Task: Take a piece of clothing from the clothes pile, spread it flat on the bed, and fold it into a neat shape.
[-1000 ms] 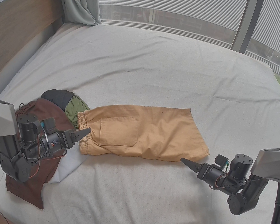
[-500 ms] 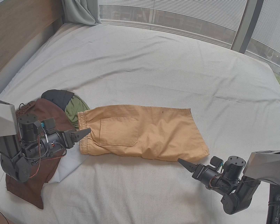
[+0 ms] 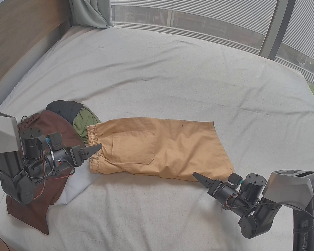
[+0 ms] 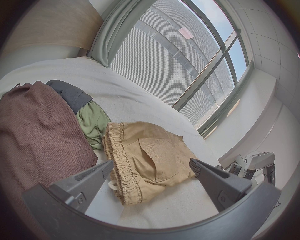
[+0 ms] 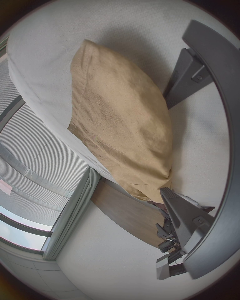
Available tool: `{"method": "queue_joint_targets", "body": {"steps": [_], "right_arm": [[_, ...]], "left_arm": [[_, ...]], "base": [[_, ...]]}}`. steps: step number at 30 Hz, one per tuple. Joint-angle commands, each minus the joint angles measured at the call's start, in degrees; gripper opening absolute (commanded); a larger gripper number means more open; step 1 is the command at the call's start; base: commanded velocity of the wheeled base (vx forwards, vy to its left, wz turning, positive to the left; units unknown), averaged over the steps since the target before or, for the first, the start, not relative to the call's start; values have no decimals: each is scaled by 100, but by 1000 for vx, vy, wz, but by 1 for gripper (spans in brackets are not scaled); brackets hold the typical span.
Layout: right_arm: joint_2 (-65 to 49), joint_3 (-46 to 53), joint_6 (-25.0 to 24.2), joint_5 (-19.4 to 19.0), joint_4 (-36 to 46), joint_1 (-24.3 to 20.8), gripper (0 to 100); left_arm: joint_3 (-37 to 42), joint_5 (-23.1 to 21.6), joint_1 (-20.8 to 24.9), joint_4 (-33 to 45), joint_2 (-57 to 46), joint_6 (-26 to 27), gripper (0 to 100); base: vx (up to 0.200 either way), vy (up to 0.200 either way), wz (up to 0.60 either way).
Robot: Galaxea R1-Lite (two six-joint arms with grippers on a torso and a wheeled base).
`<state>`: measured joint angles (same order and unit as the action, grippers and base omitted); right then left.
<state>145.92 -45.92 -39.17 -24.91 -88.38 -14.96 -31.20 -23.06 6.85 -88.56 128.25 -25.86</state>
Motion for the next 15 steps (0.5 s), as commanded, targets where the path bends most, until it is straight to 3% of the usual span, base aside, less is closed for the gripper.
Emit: {"method": "queue_joint_targets", "body": {"steps": [1, 15], "right_arm": [[77, -119, -82, 3, 14, -51, 100], [173, -514, -610, 153, 5, -165, 100]], "left_arm": [[-1, -5, 0, -3, -1, 2, 100], [-1, -23, 0, -3, -10, -7, 100]], "base": [[0, 0, 0], [0, 0, 0]]}}
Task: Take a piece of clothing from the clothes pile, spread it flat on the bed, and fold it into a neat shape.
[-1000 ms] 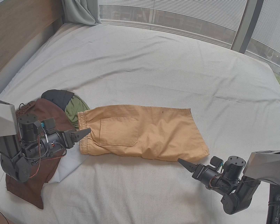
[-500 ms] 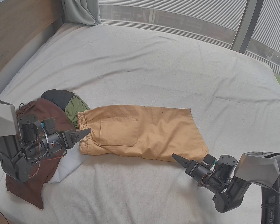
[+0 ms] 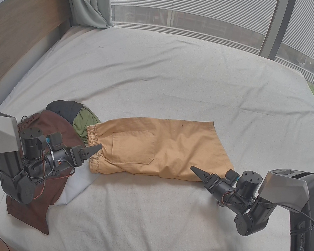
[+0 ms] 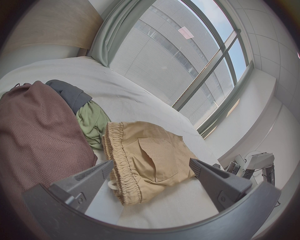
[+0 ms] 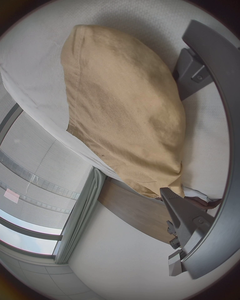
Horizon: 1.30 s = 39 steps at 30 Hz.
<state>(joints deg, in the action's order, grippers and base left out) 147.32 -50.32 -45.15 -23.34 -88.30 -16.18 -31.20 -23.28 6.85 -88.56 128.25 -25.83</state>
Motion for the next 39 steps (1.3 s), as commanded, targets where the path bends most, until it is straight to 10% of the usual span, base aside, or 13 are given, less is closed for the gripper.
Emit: {"method": "queue_joint_targets", "body": {"steps": [1, 19, 20, 39], "right_arm": [[33, -92, -20, -3, -3, -43, 100], [288, -478, -90, 375, -3, -114, 100], [288, -478, -90, 375, -3, -114, 0], [-230, 330, 156, 331, -3, -52, 0]], "left_arm": [[-1, -1, -8, -3, -10, -10, 100], [-1, -9, 0, -3, -10, -18, 100], [-1, -9, 0, -3, -19, -18, 100], [-1, -9, 0, -3, -10, -27, 100]], "base": [[0, 0, 0], [0, 0, 0], [0, 0, 0], [0, 0, 0]]}}
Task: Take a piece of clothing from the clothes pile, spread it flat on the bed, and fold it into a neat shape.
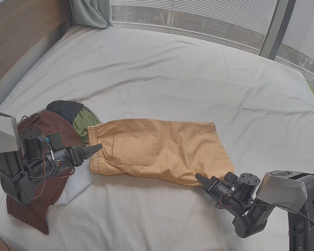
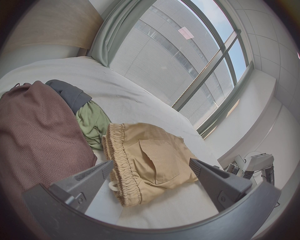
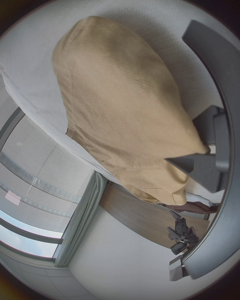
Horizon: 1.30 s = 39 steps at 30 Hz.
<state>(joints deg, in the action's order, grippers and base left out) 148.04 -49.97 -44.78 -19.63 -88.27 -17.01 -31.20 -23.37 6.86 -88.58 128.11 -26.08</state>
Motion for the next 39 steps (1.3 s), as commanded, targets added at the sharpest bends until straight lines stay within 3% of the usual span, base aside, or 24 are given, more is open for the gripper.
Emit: {"method": "queue_joint_targets", "body": {"steps": [1, 7, 39], "right_arm": [[-373, 409, 241, -76, -6, 39, 0], [-680, 1121, 716, -428, 3, 119, 0], [-1375, 3072, 1788, -419, 3, 206, 0]], "left_arm": [[-1, -1, -1, -2, 3, -12, 100], [-1, -1, -1, -2, 3, -12, 100], [17, -10, -1, -2, 65, -64, 100]], "base": [[0, 0, 0], [0, 0, 0], [0, 0, 0]]}}
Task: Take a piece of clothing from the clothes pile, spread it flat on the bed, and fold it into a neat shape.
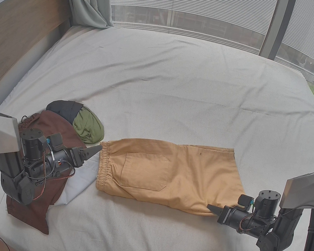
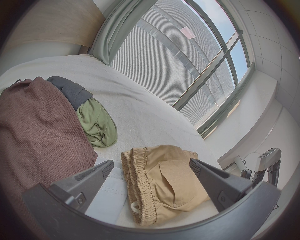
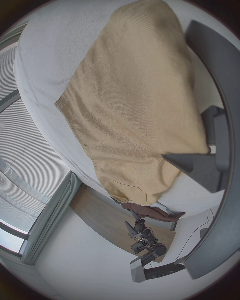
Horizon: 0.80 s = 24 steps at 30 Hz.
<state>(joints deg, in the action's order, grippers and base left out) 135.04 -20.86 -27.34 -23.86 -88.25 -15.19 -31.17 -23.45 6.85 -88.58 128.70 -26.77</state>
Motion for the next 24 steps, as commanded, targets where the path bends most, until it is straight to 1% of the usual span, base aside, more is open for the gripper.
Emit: {"method": "queue_joint_targets", "body": {"steps": [1, 6, 12, 16, 19, 20, 24], "right_arm": [[-74, 223, 89, 4, 1, 51, 0], [-56, 521, 300, 4, 1, 78, 0], [5, 539, 344, 4, 1, 86, 0], [14, 513, 335, 13, 1, 86, 0], [14, 530, 344, 13, 1, 86, 0], [23, 539, 353, 21, 1, 86, 100], [23, 565, 344, 13, 1, 78, 100]], "left_arm": [[15, -1, 0, -2, 6, -4, 100], [15, -1, 0, -2, 15, 5, 100], [6, -10, 9, -10, 15, 5, 100], [15, -318, 0, -10, -11, -12, 100], [59, -414, 9, -10, -20, 23, 100], [67, -414, 18, -10, -20, 23, 100], [94, -423, 44, -10, -20, 23, 100]], "base": [[0, 0, 0], [0, 0, 0], [0, 0, 0], [0, 0, 0], [0, 0, 0], [0, 0, 0], [0, 0, 0]]}}
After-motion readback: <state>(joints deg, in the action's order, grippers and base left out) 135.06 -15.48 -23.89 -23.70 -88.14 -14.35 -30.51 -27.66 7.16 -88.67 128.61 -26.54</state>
